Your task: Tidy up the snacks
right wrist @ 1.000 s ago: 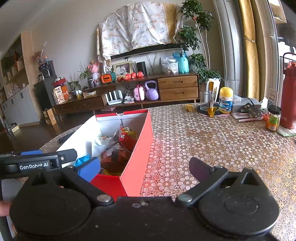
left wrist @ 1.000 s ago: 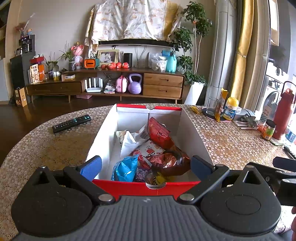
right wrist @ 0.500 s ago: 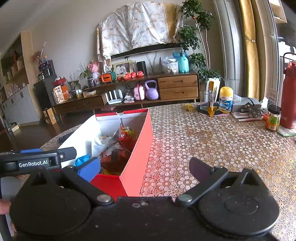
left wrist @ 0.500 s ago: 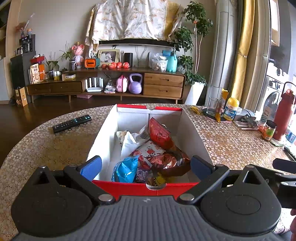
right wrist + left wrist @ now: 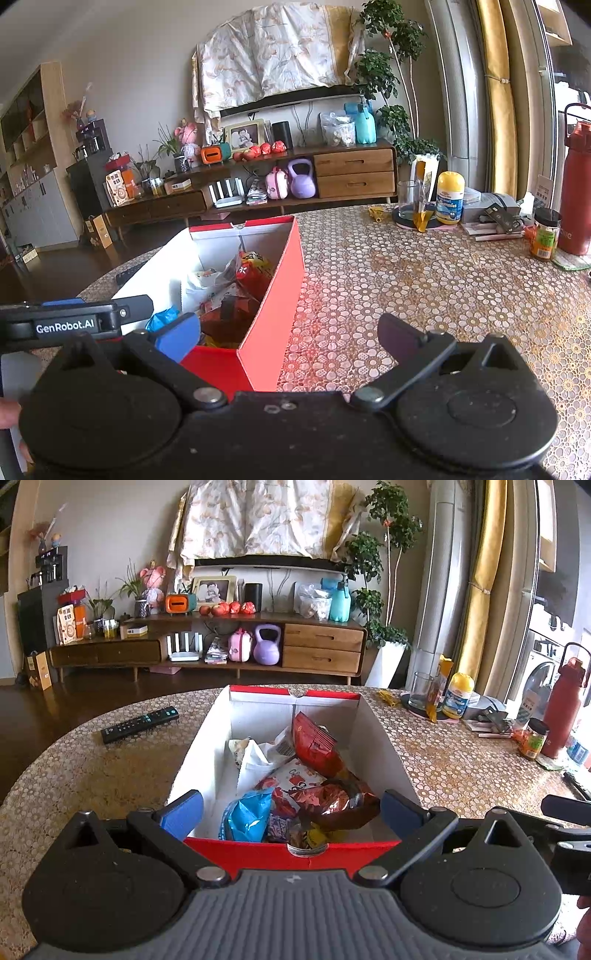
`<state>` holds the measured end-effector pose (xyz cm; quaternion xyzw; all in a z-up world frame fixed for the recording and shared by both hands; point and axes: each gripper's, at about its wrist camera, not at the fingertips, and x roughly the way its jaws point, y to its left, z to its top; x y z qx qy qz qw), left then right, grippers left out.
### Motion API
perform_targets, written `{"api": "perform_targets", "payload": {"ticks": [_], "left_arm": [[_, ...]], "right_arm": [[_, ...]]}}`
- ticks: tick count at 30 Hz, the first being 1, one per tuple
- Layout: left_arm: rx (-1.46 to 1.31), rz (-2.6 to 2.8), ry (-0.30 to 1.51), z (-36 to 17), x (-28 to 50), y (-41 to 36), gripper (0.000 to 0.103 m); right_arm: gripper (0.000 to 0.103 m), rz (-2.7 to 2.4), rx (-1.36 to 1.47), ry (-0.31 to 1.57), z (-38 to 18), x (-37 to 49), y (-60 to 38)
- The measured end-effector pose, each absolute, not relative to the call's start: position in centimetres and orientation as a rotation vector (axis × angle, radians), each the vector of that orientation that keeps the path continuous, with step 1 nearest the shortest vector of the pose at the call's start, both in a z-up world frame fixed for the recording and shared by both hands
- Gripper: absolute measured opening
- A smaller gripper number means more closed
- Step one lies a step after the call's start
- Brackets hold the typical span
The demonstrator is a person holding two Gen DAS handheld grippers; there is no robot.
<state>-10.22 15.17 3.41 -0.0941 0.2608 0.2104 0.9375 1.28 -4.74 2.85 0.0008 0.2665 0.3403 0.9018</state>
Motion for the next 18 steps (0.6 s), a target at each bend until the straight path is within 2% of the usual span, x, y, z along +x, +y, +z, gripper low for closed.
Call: {"api": "perform_targets", "payload": {"ticks": [18], "left_arm": [[-0.183,0.428,0.529,3.47,-10.48,15.03,0.103]], "right_arm": [[0.103,0.701,0.004,0.552,2.89,1.21,-4.87]]}}
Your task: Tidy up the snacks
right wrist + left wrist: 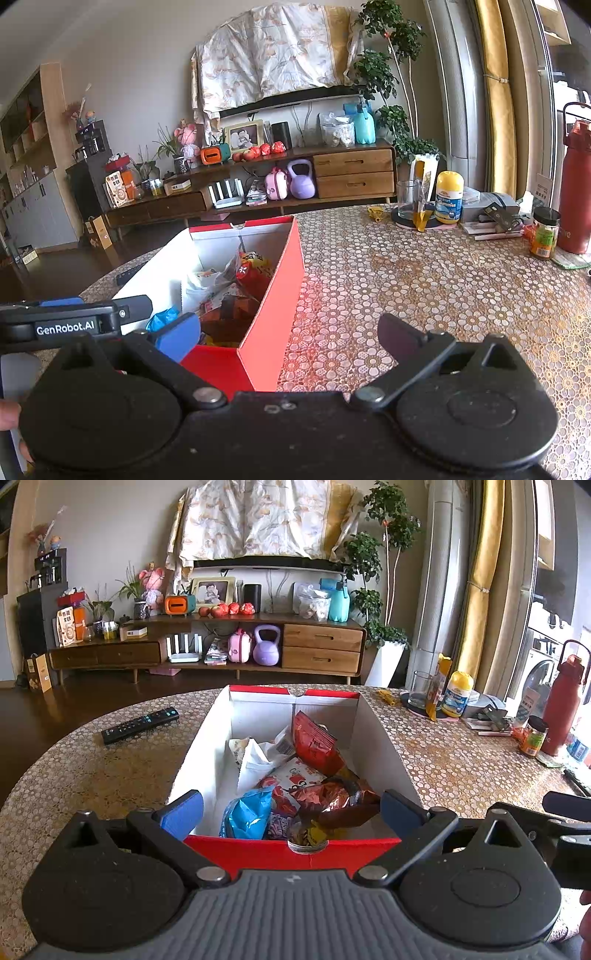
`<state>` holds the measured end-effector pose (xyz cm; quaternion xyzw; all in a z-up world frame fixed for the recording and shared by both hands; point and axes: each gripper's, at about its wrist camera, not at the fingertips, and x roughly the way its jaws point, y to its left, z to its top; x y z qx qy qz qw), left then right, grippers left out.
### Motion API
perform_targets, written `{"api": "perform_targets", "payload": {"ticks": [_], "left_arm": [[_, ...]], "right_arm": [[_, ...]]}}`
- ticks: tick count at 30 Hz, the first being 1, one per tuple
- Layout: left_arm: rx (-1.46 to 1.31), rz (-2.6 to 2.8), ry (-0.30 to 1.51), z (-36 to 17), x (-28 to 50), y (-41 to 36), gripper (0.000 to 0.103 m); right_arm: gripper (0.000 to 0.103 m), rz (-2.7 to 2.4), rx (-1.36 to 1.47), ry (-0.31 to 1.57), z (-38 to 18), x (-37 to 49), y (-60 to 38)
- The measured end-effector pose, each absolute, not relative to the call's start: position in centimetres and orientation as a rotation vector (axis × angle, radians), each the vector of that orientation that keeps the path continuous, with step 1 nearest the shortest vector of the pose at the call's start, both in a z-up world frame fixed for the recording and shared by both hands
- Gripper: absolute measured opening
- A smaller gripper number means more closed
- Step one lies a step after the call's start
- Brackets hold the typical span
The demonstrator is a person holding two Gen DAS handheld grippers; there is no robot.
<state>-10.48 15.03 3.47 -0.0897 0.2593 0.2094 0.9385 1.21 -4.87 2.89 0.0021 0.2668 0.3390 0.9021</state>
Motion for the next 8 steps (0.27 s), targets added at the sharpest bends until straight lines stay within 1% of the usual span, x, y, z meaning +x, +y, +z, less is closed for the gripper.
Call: {"api": "perform_targets", "payload": {"ticks": [8], "left_arm": [[-0.159,0.446,0.510,3.66,-10.74,14.98,0.103]], "right_arm": [[0.103,0.699,0.005,0.551,3.01,1.13,-5.04]]}}
